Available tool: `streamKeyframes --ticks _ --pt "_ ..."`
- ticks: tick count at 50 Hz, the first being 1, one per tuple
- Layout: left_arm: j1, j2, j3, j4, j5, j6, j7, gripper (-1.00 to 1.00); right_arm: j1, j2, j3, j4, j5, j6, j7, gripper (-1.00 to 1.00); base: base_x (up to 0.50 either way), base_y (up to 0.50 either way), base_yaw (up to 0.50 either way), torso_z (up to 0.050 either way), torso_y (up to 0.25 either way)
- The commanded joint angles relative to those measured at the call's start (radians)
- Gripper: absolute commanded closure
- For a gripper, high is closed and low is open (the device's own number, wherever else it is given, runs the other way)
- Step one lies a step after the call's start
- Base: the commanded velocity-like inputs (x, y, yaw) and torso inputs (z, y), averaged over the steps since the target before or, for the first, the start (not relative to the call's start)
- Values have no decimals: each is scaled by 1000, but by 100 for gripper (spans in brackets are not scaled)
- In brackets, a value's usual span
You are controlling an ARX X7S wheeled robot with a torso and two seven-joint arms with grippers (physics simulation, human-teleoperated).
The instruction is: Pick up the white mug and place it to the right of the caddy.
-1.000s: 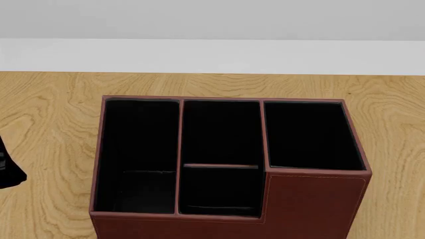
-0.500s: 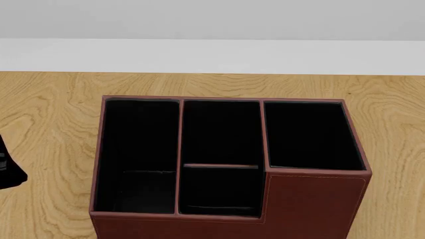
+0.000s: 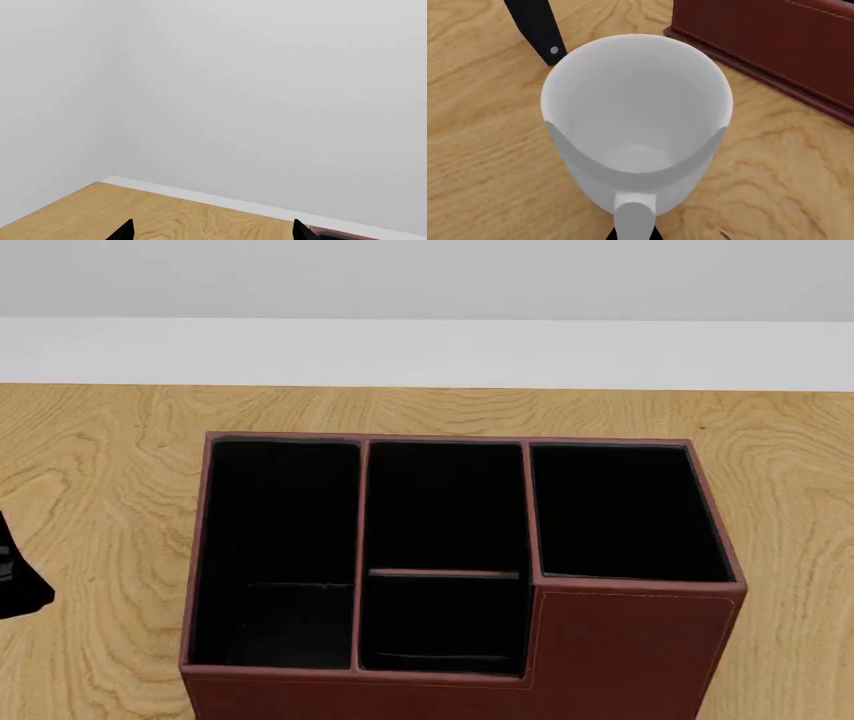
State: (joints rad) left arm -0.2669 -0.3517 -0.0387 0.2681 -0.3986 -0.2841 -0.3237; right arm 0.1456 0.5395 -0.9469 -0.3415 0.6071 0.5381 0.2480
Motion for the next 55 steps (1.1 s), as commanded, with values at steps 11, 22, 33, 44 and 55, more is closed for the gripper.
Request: streamKeyframes --ticks 11,22,33,44,55 --pt "2 -5 -1 8 -7 -2 -9 -100 -4 36 -1 -164 -43 68 116 100 0 0 0 0 0" --pt "3 -7 -5 9 -11 -1 -14 -100 3 61 -1 -290 -40 131 179 100 0 0 0 0 0" --pt "4 -8 0 9 -11 2 -16 -100 7 69 -1 -342 -37 157 207 100 0 0 0 0 1" --pt "5 -13 0 16 -16 -3 -19 -100 23 80 -1 -429 -32 211 250 100 0 0 0 0 0" --pt "4 -14 -7 7 -21 6 -20 -100 63 81 31 -518 -3 271 299 100 0 0 0 0 1"
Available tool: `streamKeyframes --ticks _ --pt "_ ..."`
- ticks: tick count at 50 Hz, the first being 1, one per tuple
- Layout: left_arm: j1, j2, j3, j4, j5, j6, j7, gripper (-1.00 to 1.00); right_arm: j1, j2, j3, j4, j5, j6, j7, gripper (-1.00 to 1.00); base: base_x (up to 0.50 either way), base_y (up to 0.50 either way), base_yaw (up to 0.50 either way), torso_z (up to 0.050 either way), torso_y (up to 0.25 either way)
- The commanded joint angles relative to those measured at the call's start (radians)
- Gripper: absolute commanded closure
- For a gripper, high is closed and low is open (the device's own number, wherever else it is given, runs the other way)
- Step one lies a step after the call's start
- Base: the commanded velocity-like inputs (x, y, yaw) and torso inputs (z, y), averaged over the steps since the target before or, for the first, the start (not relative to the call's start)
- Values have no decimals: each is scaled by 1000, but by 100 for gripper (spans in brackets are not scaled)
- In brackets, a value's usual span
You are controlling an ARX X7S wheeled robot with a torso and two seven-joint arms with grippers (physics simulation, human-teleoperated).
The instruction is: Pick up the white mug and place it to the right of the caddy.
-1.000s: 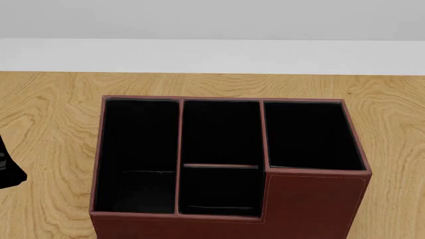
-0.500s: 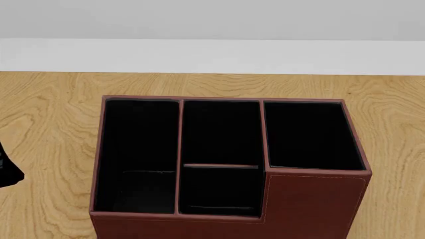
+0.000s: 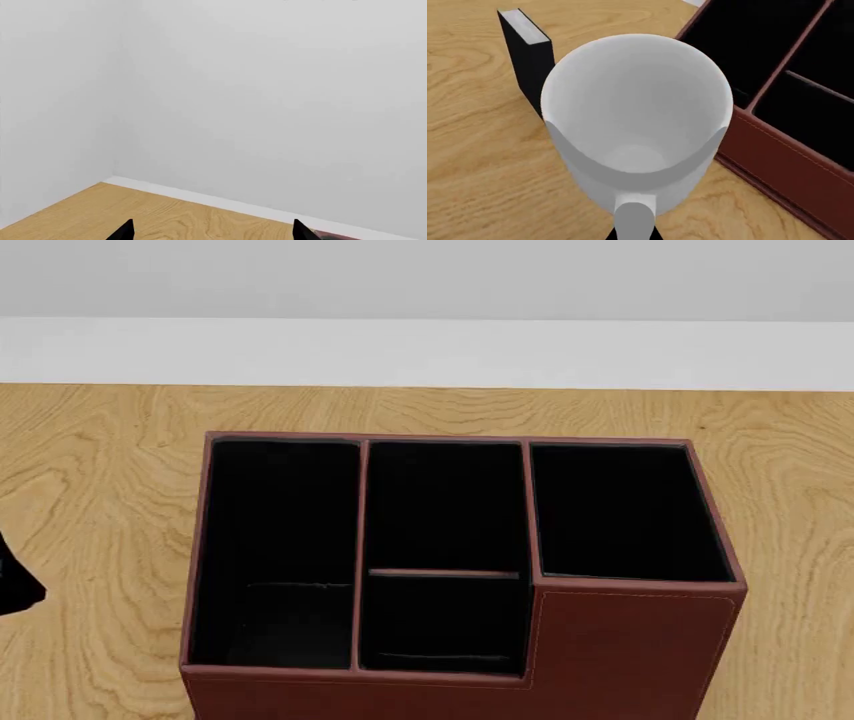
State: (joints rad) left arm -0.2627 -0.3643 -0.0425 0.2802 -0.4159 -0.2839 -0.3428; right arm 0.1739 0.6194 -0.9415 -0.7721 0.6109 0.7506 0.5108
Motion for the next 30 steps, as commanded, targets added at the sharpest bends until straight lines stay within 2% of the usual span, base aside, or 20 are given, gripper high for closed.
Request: streamKeyframes --ticks 1,30 --pt "1 -3 -5 1 -6 1 -3 -100 39 -1 28 -93 -3 64 39 100 0 0 0 0 0" --pt "2 -7 -1 -5 -5 17 -7 -100 162 -36 121 -120 116 145 62 100 0 0 0 0 0"
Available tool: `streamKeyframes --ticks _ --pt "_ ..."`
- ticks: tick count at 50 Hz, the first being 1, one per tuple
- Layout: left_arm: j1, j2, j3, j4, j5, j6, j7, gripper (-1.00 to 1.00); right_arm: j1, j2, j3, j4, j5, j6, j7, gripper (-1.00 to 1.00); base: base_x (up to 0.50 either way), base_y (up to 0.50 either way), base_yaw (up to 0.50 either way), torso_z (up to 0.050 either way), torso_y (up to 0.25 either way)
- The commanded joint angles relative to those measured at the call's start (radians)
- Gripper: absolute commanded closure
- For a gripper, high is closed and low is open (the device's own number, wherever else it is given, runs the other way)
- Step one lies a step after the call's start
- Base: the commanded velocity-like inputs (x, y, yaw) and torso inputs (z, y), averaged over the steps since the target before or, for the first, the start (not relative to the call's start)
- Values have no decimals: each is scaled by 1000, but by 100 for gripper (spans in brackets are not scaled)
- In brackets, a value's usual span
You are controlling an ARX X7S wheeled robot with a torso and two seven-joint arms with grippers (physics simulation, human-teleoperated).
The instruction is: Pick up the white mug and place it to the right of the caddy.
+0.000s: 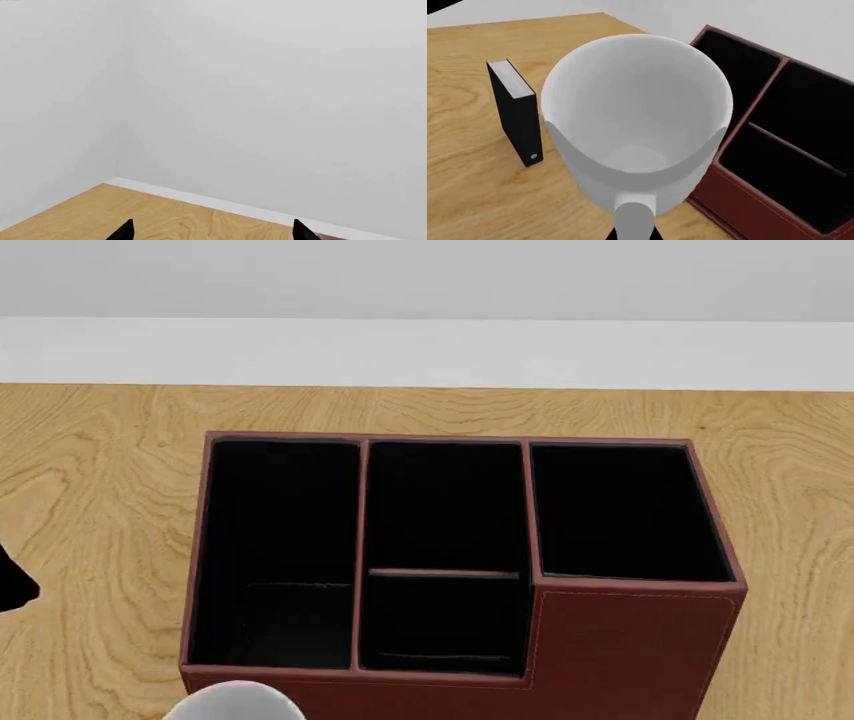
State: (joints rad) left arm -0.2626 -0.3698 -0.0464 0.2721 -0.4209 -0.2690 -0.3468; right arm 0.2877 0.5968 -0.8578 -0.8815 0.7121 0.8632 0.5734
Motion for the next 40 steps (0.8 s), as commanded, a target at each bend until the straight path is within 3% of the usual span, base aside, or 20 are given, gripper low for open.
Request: streamKeyframes --ticks 1,40 --pt "2 -1 4 4 1 1 -3 -100 50 -14 40 -11 17 33 1 100 0 0 0 0 0" --pt "-2 -6 16 -6 -5 4 -5 -100 199 -51 177 72 168 73 0 100 0 0 0 0 0"
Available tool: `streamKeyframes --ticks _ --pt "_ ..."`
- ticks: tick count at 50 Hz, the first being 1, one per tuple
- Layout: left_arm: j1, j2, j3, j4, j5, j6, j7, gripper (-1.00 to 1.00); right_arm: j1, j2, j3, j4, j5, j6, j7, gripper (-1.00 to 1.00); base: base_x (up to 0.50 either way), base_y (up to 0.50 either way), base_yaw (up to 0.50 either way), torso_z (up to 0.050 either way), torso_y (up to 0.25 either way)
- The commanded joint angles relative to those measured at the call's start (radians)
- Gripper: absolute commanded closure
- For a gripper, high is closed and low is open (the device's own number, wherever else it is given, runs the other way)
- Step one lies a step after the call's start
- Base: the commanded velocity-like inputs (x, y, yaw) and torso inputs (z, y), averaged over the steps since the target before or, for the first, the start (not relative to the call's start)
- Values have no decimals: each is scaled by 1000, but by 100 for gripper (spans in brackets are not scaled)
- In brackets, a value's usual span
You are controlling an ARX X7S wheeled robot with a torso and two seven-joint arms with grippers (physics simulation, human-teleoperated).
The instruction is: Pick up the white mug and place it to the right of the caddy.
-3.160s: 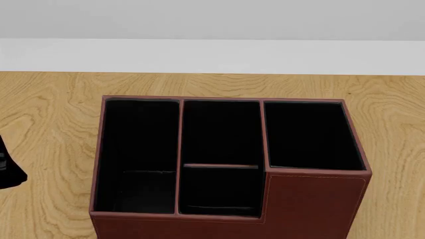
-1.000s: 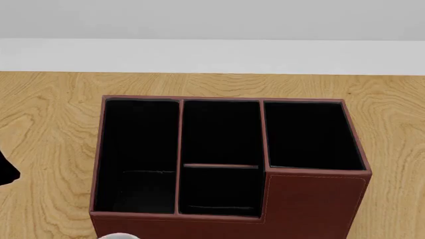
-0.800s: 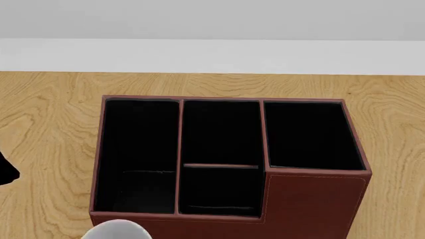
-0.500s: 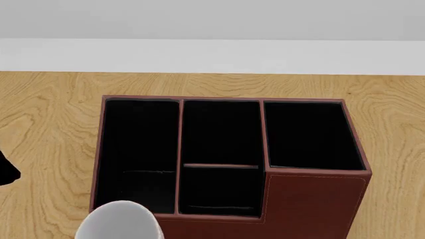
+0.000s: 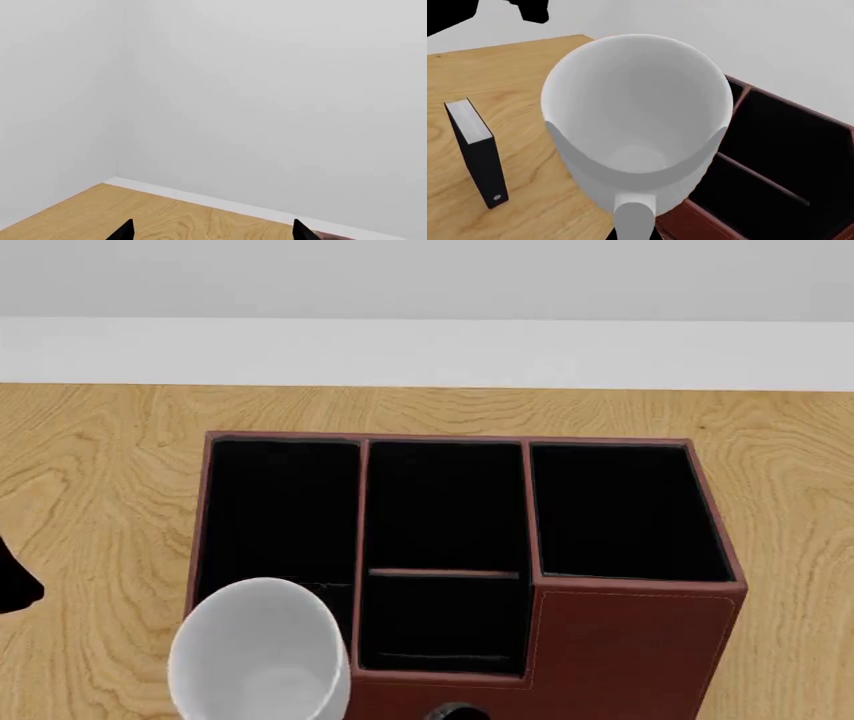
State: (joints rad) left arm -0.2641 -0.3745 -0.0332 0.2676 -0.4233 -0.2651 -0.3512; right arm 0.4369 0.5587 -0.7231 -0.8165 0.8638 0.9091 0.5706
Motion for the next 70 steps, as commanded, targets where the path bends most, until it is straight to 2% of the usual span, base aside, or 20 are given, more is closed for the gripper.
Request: streamKeyframes --ticks 1,41,70 --pt "-1 -2 3 -2 -3 0 0 -100 53 -13 44 6 20 30 5 100 0 0 0 0 0" --pt "-6 -5 12 -17 -4 6 -5 -100 190 -41 193 79 180 67 73 100 0 0 0 0 1" --pt "-4 -9 23 -14 -6 8 -8 -100 326 -9 313 127 350 136 166 100 0 0 0 0 1"
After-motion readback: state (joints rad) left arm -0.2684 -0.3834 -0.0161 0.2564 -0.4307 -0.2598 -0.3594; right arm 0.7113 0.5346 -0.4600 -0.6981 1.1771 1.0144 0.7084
